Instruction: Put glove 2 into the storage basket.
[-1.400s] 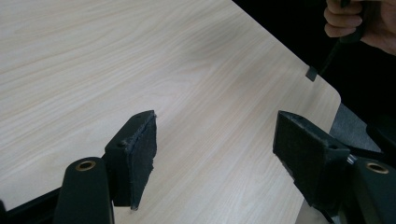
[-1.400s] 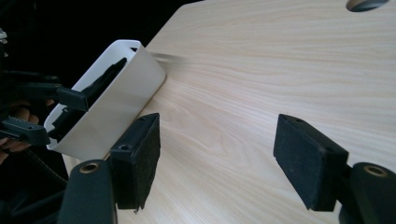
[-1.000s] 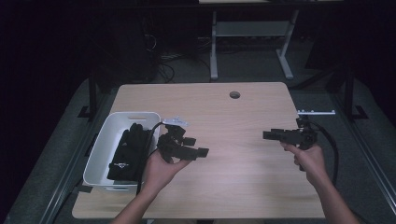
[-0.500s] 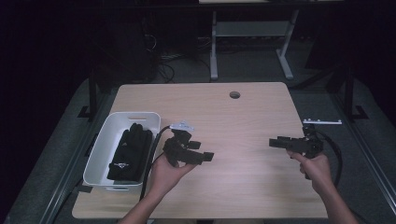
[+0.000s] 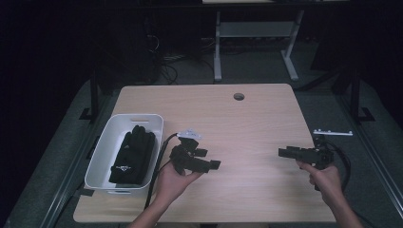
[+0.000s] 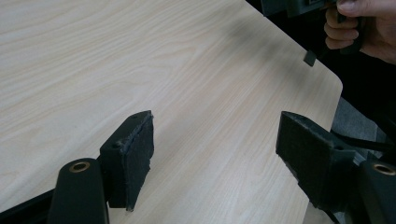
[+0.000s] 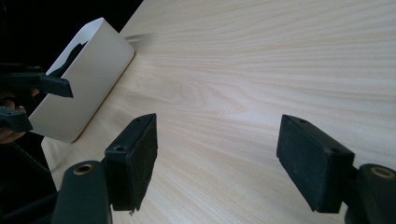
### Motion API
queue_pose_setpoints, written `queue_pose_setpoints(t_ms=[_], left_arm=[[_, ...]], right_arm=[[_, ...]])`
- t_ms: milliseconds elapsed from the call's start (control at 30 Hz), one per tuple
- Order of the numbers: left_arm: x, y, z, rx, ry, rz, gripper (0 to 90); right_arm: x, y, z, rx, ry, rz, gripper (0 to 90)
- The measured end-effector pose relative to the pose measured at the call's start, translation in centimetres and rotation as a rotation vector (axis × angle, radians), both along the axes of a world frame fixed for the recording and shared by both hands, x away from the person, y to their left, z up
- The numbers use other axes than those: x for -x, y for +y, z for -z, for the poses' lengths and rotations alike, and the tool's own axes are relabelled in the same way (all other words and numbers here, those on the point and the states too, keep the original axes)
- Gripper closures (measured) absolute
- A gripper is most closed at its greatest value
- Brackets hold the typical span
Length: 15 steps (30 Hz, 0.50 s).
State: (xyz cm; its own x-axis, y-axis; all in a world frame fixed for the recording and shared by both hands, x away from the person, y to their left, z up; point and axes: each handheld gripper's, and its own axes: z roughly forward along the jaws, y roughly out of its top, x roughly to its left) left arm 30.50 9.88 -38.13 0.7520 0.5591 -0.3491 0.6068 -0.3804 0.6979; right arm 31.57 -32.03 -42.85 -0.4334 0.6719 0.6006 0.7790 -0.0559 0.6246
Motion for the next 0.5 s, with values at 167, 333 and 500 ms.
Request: queue_pose_setpoints(t_ms=[167, 333, 500], left_arm=[[0.2, -0.3, 0.4, 0.001, 0.004, 0.002, 27.0], [0.3, -0.5, 0.8, -0.001, 0.003, 0.005, 26.9], [0.5, -0.8, 1.1, -0.002, 0.008, 0.008, 26.9]], right_arm=[[0.4, -0.3, 0.3, 0.0, -0.001, -0.001, 28.5], [0.8, -0.7, 0.5, -0.009, -0.001, 0.005, 28.2], [1.3, -1.2, 0.8, -0.006, -0.005, 0.009, 28.1]])
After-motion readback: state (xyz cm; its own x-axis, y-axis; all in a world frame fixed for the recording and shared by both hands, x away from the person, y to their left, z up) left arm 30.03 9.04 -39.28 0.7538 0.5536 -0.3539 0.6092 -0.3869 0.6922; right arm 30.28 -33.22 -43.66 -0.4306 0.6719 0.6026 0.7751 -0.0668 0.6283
